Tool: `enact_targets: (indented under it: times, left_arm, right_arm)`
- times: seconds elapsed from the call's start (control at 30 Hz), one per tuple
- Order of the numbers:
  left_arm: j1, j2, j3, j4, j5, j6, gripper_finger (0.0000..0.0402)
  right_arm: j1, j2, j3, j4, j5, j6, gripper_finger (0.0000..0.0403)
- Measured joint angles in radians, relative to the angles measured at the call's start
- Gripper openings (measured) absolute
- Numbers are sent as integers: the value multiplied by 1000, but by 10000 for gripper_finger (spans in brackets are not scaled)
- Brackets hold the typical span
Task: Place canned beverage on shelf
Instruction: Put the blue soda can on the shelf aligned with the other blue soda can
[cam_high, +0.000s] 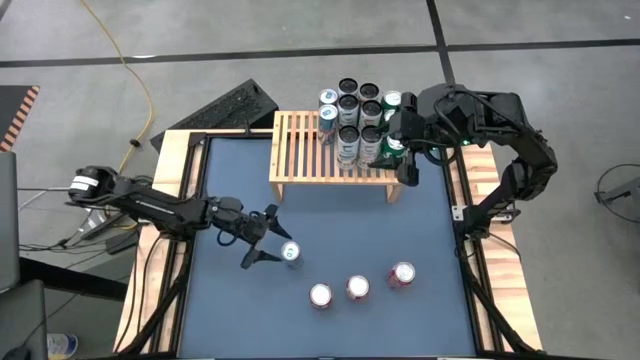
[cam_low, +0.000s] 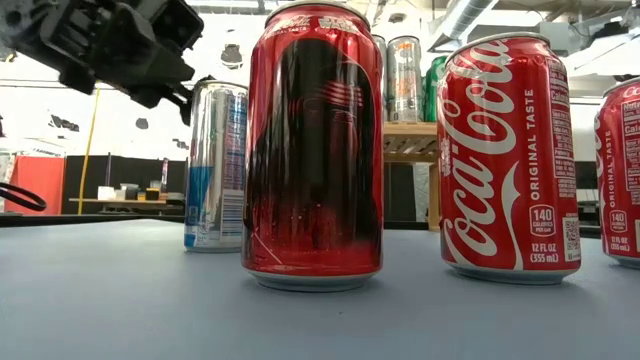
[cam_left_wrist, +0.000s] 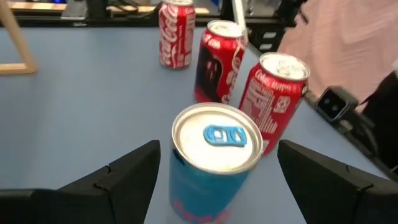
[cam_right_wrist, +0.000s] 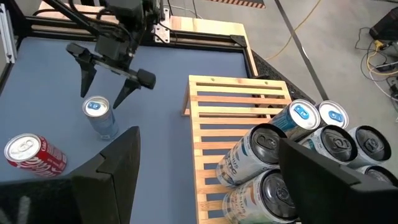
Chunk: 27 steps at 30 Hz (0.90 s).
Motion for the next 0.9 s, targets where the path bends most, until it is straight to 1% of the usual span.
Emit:
enact_targets:
  times: [0.1,0.23,0.33,0.53,0.63,0.77,0.83,0.9]
  left_arm:
    - [34,53,0,89,67,-20,313]
    - [64,103,0,139,134,-27,313]
    - [72,138,0,174,163,-23,313]
    - [72,209,1,216,184,50,313]
    - [67,239,1,246,184,48,313]
    - [54,248,2,286,183,49,313]
    - [49,249,2,288,181,49,308]
    - [43,249,2,289,169,42,294]
  right_arm:
    - [0,0,0,0,0,9,314]
    - [0,0,0,-1,0,9,314]
    - [0,0,0,-1,0,8,314]
    - [0,0,0,-1,0,-1,314]
    - [0,0,0,-1,0,-13,314]
    - [0,0,0,-1,3,-19,314]
    - [0,0,0,-1,5,-19,314]
    - [0,0,0,-1,5,-19,314]
